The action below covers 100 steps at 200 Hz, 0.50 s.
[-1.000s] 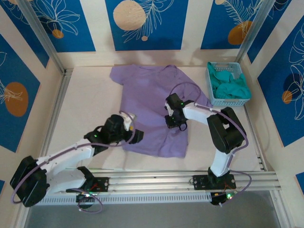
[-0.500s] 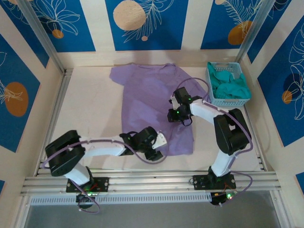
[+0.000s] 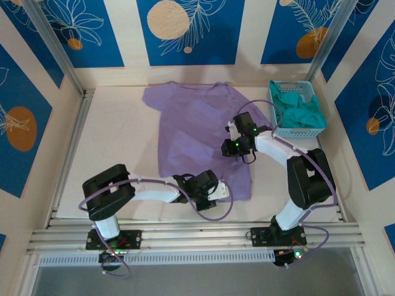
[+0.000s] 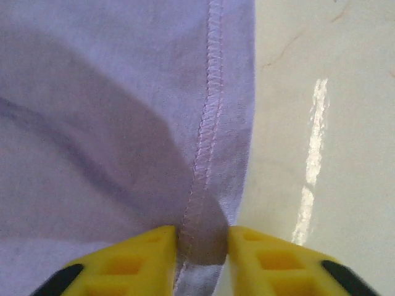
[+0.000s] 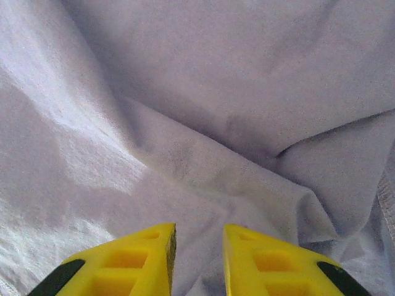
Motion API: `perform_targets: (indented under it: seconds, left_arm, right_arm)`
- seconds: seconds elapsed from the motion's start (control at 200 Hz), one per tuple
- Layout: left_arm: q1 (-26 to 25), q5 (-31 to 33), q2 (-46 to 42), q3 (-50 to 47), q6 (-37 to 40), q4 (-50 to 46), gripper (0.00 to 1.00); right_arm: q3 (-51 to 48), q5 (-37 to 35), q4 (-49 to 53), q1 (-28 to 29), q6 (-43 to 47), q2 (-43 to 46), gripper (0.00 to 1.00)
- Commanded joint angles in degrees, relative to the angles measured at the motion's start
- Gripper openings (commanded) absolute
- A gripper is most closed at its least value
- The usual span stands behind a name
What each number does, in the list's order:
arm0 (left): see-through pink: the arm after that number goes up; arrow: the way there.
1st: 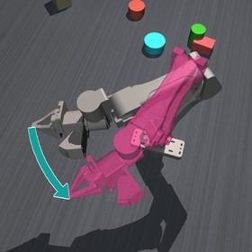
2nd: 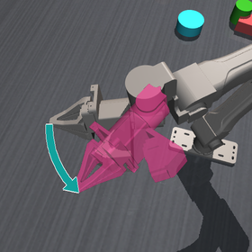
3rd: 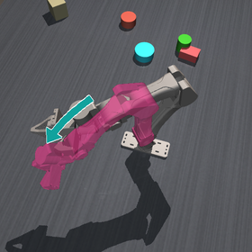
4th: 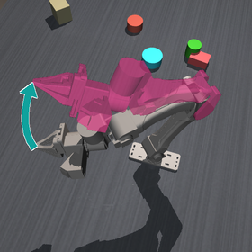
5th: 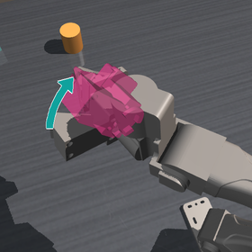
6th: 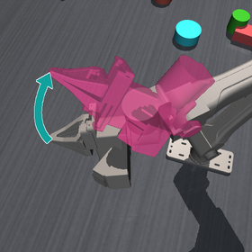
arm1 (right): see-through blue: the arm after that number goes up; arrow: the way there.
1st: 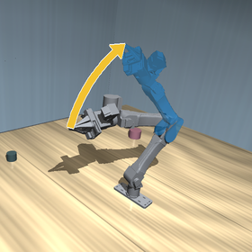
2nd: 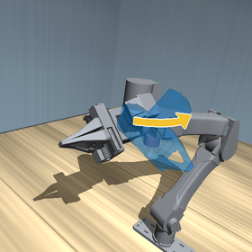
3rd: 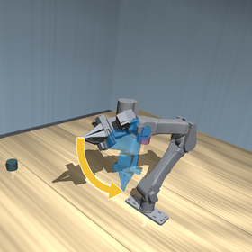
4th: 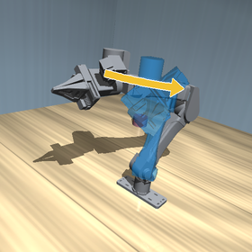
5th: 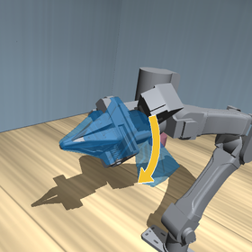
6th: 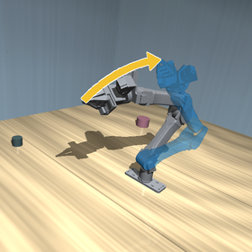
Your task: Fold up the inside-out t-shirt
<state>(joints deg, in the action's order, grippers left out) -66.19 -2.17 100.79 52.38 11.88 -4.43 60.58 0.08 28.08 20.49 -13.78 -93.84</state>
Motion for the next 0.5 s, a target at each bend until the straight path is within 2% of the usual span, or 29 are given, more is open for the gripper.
perform_targets:
  seconds: [0.0,0.145,0.335,0.495]
  left_arm:
    - [0.71,0.64,0.91,0.86,-0.57,-1.91,0.14]
    - [2.47,-2.47,-2.37,-0.58,-3.87,1.64,0.0]
    - [6.82,-9.99,-7.83,-2.0,-9.57,5.19,0.0]
    - [11.0,-17.02,-11.7,-2.38,-14.65,6.91,0.0]
  right_arm:
    - [-0.85,1.19,0.83,-0.27,-0.69,2.34,0.28]
    - [-2.5,0.14,1.0,-0.43,-1.12,5.39,0.28]
    - [-8.53,4.53,-2.38,-2.75,-3.21,14.88,0.31]
    - [-14.36,9.28,-6.39,-2.34,-2.71,25.24,0.41]
